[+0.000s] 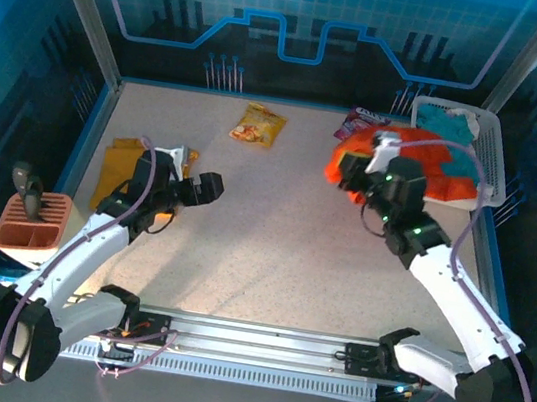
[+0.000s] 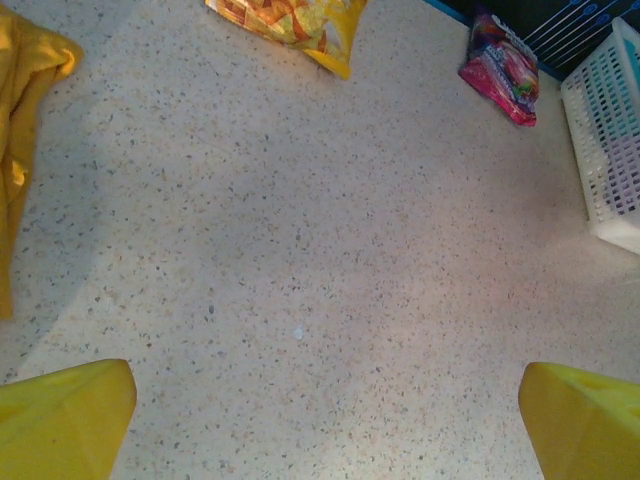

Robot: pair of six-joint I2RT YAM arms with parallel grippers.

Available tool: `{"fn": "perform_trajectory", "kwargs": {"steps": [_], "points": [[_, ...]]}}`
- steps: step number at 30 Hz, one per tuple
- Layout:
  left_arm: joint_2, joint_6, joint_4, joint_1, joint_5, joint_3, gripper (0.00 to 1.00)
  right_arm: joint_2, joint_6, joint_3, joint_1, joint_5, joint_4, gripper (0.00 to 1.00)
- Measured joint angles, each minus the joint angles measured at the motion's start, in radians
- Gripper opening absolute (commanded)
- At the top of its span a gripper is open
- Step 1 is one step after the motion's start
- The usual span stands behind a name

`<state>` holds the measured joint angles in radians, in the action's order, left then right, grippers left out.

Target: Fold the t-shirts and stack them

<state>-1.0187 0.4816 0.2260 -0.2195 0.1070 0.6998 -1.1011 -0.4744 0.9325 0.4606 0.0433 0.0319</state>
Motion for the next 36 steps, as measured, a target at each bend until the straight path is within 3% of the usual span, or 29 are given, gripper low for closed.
{"fn": "perform_trajectory", "kwargs": {"steps": [3, 8, 15, 20, 27, 36], "points": [[0.0, 0.0, 0.033, 0.0, 0.004, 0.003, 0.99, -0.022, -0.006, -0.074, 0.091, -0.012, 0.013, 0.18], [-0.021, -0.01, 0.116, -0.002, 0.003, 0.045, 0.98, -0.125, -0.046, -0.153, 0.179, -0.059, 0.014, 0.57], [-0.047, 0.015, 0.136, -0.087, 0.003, 0.047, 0.93, -0.179, -0.039, -0.135, 0.209, -0.04, 0.05, 0.94], [-0.121, 0.07, 0.109, -0.231, -0.005, 0.045, 0.73, -0.089, -0.034, -0.135, 0.188, 0.081, 0.088, 0.98], [-0.337, 0.111, -0.01, -0.431, -0.051, 0.068, 0.75, 0.007, -0.103, -0.197, 0.006, 0.109, 0.153, 0.99], [-0.748, 0.034, -0.041, -0.623, -0.096, 0.4, 0.79, 0.071, -0.196, -0.296, -0.146, 0.085, 0.312, 0.96]]}}
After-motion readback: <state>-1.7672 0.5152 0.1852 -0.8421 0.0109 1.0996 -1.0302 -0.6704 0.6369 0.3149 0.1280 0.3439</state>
